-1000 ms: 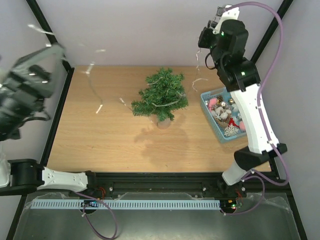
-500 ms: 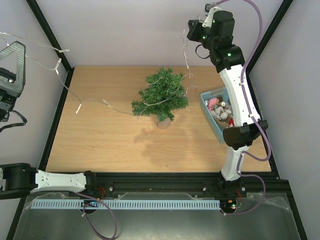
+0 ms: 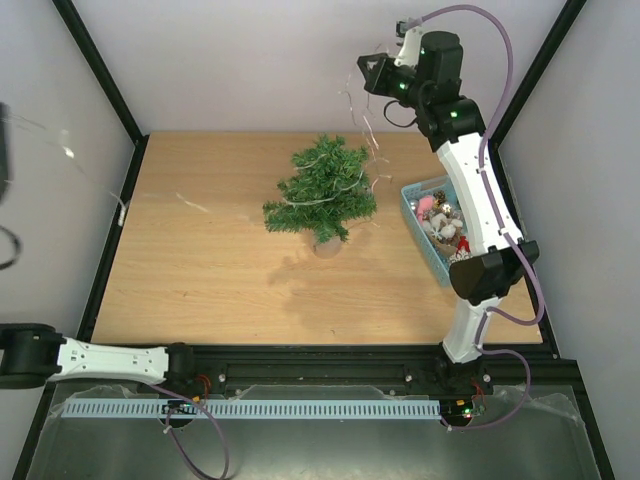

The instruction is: Decorate the small christmas tree

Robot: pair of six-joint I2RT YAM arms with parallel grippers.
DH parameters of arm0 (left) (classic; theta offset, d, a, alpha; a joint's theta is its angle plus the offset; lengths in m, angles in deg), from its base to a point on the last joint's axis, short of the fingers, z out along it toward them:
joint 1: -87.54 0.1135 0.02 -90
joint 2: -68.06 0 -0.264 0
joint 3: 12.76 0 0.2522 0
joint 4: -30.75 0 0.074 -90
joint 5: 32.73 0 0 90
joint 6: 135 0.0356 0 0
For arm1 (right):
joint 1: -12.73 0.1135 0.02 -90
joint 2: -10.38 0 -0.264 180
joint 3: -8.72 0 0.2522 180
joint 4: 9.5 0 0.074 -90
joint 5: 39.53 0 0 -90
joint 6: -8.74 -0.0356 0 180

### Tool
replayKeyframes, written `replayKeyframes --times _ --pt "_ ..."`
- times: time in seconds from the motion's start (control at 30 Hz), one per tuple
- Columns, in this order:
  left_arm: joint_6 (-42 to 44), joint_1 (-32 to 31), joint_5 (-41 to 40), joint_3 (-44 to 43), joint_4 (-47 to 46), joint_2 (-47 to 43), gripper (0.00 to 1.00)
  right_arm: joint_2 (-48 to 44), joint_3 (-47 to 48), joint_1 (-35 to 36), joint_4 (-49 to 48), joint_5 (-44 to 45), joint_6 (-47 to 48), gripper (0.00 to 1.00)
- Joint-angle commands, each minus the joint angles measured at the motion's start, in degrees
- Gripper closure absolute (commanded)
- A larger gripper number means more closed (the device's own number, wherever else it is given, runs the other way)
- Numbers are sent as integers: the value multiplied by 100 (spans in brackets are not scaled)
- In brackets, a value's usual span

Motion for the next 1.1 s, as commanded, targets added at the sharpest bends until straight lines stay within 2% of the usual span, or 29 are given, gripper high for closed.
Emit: replayKeyframes --times 0.0,0.07,0.1,0.17,0.23,0.27,0.3,0.37,0.43,0.53,0.6,0.67,0.77,0.87,0.93,1.0,1.07 --pt "-93 -817 -3372 1297 520 -69 94 -406 -301 13 -189 -342 58 99" --pt "201 -1352 -4646 2229 -8 -383 94 -466 -409 12 -198 -394 84 99" --pt "257 -1592 -4888 2680 -211 -566 92 -483 -445 12 -197 -409 84 99" --pt "-85 -1739 -4924 3470 -342 -1086 88 -500 -497 12 -205 -461 84 99" --pt "782 -1752 -4917 4393 -1776 -1568 85 -513 -530 12 -207 -479 65 99" --pt "912 -1787 -4869 4698 -2247 -1736 85 -515 -547 18 -211 -498 59 99" --pt "643 -1834 -4515 4845 -2027 -1894 85 -515 -556 17 -223 -528 43 99" --pt "-119 -2089 -4281 4817 -1429 -1929 85 -524 -580 18 -231 -538 19 99" --pt "-82 -2402 -3938 4647 -1341 -1764 86 -552 -632 13 -270 -567 -14 99" --pt "1264 -2408 -2797 4515 -2280 -1319 90 -569 -710 12 -311 -616 -47 99" --pt "1494 -2407 -2191 4084 -1970 -812 90 -572 -725 14 -304 -618 -64 99" --pt "1763 -2392 -2009 3691 -1782 -233 87 -591 -729 17 -305 -646 -73 99" --pt "2091 -2227 -1740 3443 -1783 297 76 -614 -725 13 -267 -649 -69 99" --pt "1802 -1730 -1267 3227 -1365 697 55 -645 -722 16 -207 -669 -48 99" --pt "1272 -1119 -827 2756 -490 1234 43 -676 -729 16 -163 -689 -31 99" --pt "731 -632 -486 2232 501 1862 38 -708 -742 16 -110 -690 -2 99" --pt "538 -415 -420 2100 913 2346 35 -761 -755 17 -66 -680 45 99"
